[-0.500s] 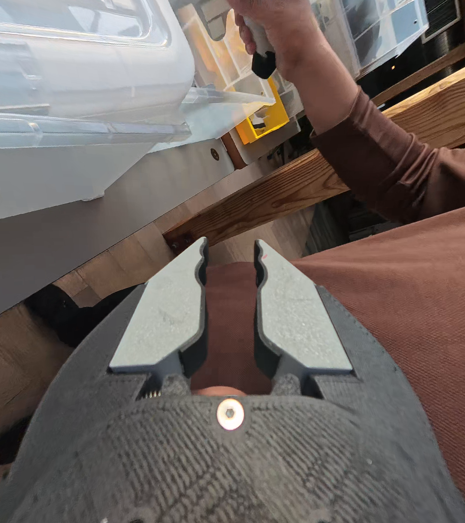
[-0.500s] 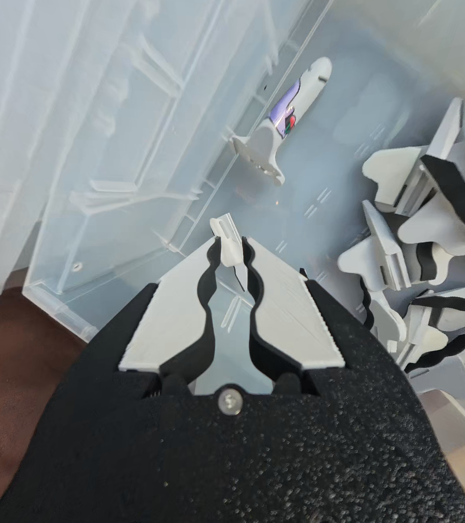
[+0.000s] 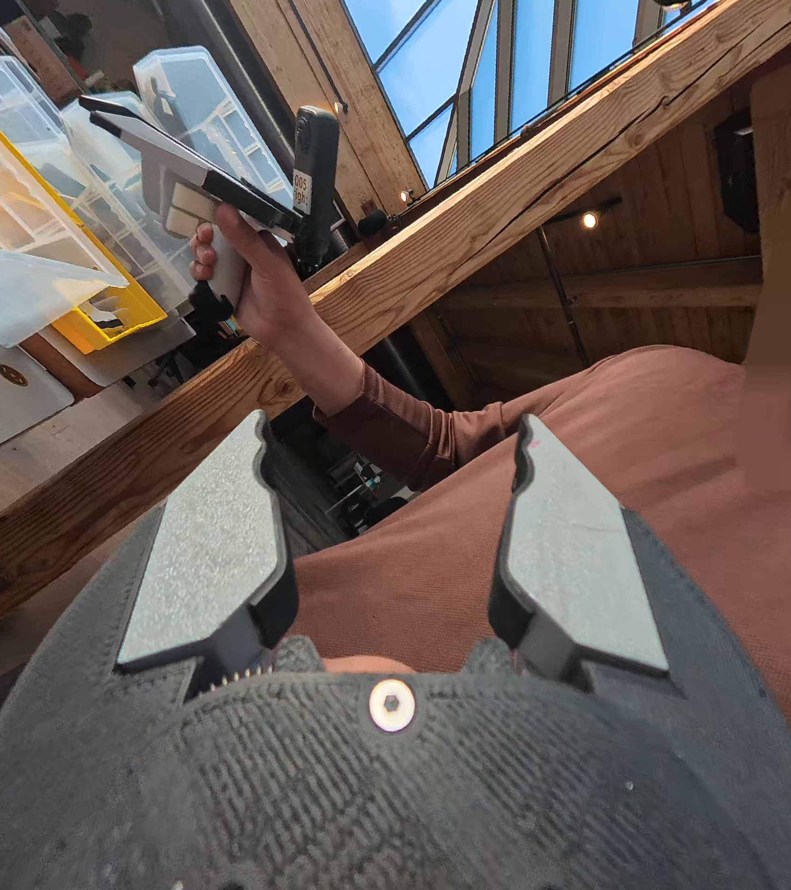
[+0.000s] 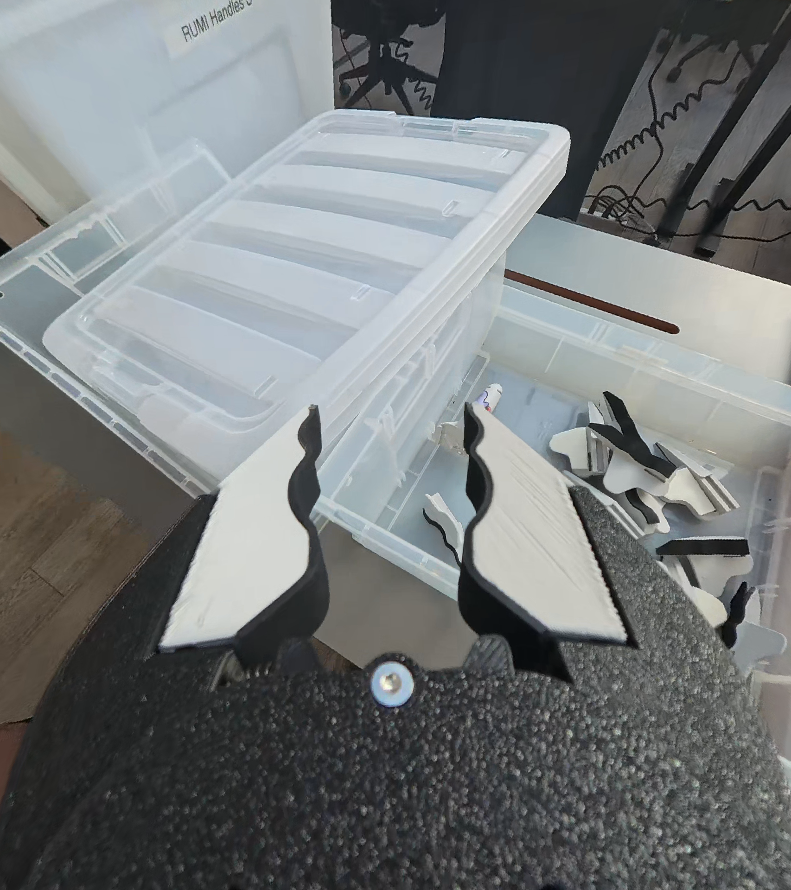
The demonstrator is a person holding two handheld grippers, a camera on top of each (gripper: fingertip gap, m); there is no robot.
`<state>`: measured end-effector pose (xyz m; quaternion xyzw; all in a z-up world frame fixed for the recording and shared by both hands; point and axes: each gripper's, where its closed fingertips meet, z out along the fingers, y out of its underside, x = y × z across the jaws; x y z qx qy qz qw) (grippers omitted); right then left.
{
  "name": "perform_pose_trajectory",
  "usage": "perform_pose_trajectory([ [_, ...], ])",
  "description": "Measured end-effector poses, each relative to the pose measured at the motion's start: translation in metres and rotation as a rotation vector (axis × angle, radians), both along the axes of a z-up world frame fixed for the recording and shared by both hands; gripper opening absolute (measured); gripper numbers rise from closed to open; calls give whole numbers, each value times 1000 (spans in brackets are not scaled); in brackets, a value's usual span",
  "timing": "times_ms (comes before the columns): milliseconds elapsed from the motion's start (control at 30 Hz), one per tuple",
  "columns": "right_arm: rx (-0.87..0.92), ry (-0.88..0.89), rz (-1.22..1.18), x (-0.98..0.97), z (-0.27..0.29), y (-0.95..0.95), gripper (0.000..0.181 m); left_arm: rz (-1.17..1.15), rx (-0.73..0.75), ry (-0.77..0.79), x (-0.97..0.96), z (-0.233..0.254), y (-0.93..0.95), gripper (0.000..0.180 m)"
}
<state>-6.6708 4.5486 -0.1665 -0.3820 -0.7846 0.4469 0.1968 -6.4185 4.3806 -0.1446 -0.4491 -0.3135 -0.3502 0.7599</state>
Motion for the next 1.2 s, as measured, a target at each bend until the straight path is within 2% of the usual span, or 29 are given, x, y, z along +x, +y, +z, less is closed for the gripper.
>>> perform_pose_trajectory([
  [67, 8, -10, -12, 6, -7, 6, 67, -37, -16, 34, 6, 2, 4, 116],
  [167, 1, -13, -27, 9, -14, 17, 71, -71, -14, 41, 5, 4, 10, 125],
  [333, -28, -4, -20, -1, -21, 32, 69, -94, -109, 12, -12, -10, 30, 114],
  [467, -6, -16, 54, -21, -33, 38, 44, -127, -189, 3, -34, -14, 57, 102],
  [533, -87, -15, 85, -39, -23, 43, 36, -125, -241, 7, -51, -14, 74, 101],
  [633, -212, 45, 75, -88, 16, 89, 35, -86, -303, -27, -85, -12, 97, 100],
  [700, -152, 112, 32, -134, 32, 156, 31, -65, -319, -65, -108, -10, 110, 97],
  [733, -68, 128, 9, -159, 28, 197, 26, -59, -332, -87, -118, -11, 116, 96],
  [800, 161, 66, -55, -208, -4, 290, 20, -48, -369, -138, -136, -18, 127, 96],
  [900, 361, -164, -135, -257, -67, 401, 30, -9, -381, -207, -159, -23, 142, 94],
  [1100, 399, -510, -39, -287, -178, 435, 32, 63, -383, -314, -194, -31, 165, 89],
  [1200, 461, -581, 55, -289, -215, 422, 26, 66, -442, -317, -204, -37, 172, 89],
])
